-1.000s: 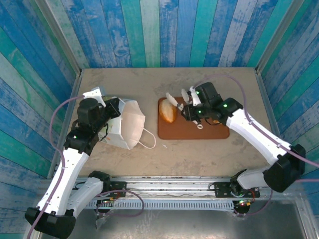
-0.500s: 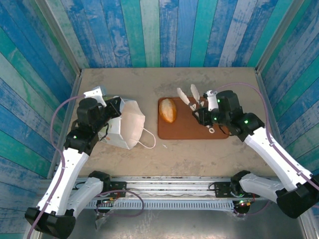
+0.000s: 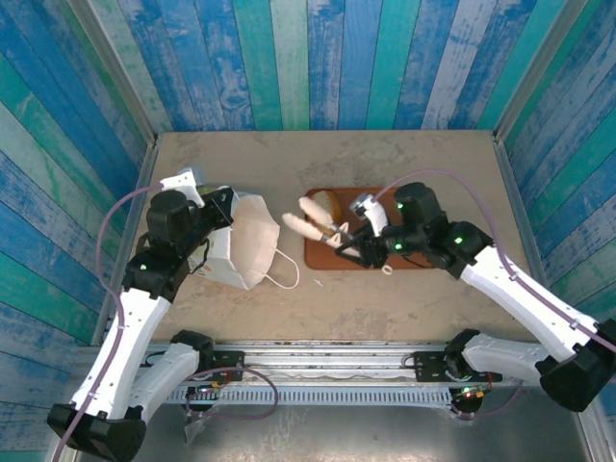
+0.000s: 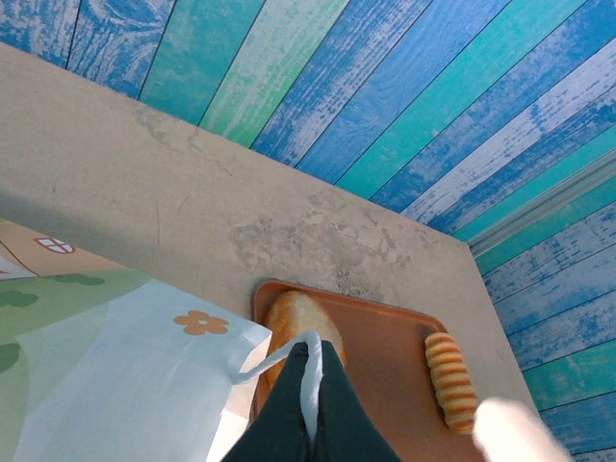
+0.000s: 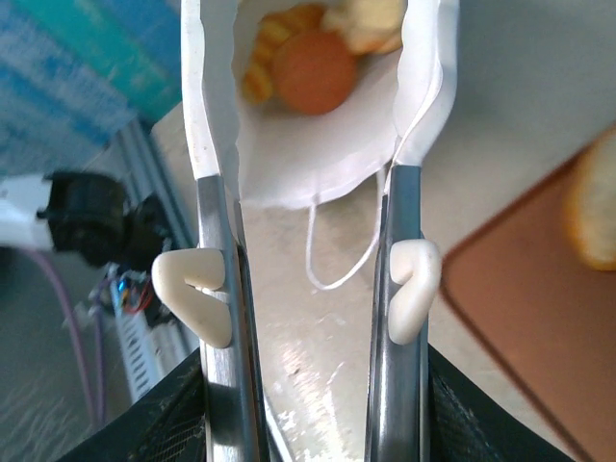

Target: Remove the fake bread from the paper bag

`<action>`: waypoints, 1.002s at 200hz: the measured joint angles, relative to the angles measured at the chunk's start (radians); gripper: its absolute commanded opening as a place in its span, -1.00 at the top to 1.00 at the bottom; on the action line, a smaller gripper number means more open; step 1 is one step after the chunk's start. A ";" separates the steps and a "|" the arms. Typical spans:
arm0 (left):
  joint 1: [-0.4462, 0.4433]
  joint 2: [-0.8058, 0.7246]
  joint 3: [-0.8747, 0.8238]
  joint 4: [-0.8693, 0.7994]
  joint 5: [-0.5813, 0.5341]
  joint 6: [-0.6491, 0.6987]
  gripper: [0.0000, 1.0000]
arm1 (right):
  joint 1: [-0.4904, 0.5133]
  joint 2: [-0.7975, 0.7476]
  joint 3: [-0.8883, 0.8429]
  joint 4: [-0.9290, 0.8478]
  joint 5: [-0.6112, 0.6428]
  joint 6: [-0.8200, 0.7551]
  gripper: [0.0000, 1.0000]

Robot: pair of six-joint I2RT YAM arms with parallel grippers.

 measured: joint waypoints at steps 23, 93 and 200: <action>0.000 -0.007 0.000 -0.001 0.000 0.000 1.00 | 0.078 0.096 0.014 -0.005 0.006 -0.021 0.04; 0.000 -0.009 0.062 -0.131 -0.035 0.064 1.00 | 0.277 0.409 0.174 -0.009 0.154 -0.016 0.04; 0.000 0.036 0.102 -0.193 -0.021 0.092 1.00 | 0.389 0.612 0.303 0.006 0.389 0.041 -0.02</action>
